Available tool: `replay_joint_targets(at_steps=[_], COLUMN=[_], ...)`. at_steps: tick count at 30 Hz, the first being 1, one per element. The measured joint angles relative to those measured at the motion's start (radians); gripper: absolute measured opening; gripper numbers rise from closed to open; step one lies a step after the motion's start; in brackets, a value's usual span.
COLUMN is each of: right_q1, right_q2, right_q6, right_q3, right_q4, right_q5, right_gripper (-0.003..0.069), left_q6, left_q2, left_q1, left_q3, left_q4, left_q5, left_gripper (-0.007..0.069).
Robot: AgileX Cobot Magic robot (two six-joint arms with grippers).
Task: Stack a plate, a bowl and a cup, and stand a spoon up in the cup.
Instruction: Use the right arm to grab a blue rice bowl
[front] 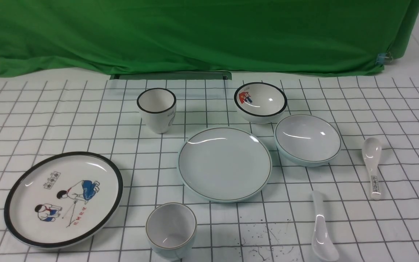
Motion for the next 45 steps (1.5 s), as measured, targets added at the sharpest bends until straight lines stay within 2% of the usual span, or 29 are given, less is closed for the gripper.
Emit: replay_joint_targets(at_steps=[18,22,24,25,26,27,28,29,31,33,37,42,45], right_q1=[0.000,0.000,0.000,0.000,0.000,0.000,0.000,0.000,0.000,0.000,0.000,0.000,0.007], right_q2=[0.000,0.000,0.000,0.000,0.000,0.000,0.000,0.000,0.000,0.000,0.000,0.000,0.000], right_q6=[0.008,0.048,0.198,0.351,0.375,0.482,0.722,0.812,0.944,0.994,0.970,0.848,0.729], right_q3=[0.000,0.000,0.000,0.000,0.000,0.000,0.000,0.000,0.000,0.000,0.000,0.000,0.000], right_q4=[0.000,0.000,0.021,0.059,0.066,0.090,0.124,0.133,0.143,0.146,0.131,0.098,0.098], right_q5=[0.000,-0.001,-0.003,-0.008,-0.009,-0.017,-0.034,-0.038,-0.035,-0.023,-0.003,-0.007,-0.061], right_gripper=[0.0242,0.0242,0.0242,0.0242,0.0242,0.0242,0.0242,0.0242,0.0242,0.0242,0.0242,0.0242,0.0234], left_q6=[0.013,0.013,-0.016,-0.062,-0.072,-0.117,-0.241,-0.291,-0.366,-0.396,-0.413,-0.478,-0.457], left_q2=[0.000,0.000,0.000,0.000,0.000,0.000,0.000,0.000,0.000,0.000,0.000,0.000,0.000], left_q1=[0.000,0.000,0.000,0.000,0.000,0.000,0.000,0.000,0.000,0.000,0.000,0.000,0.000], left_q3=[0.000,0.000,0.000,0.000,0.000,0.000,0.000,0.000,0.000,0.000,0.000,0.000,-0.014], left_q4=[0.017,0.005,-0.063,-0.154,-0.172,-0.257,-0.487,-0.584,-0.748,-0.818,-0.806,-0.795,-0.763], left_q5=[0.000,0.000,-0.003,-0.021,-0.030,-0.053,-0.107,-0.126,-0.150,-0.164,-0.178,-0.180,-0.170], left_gripper=[-0.0029,-0.0029,-0.0029,-0.0029,-0.0029,-0.0029,-0.0029,-0.0029,-0.0029,-0.0029,-0.0029,-0.0029,-0.0029])
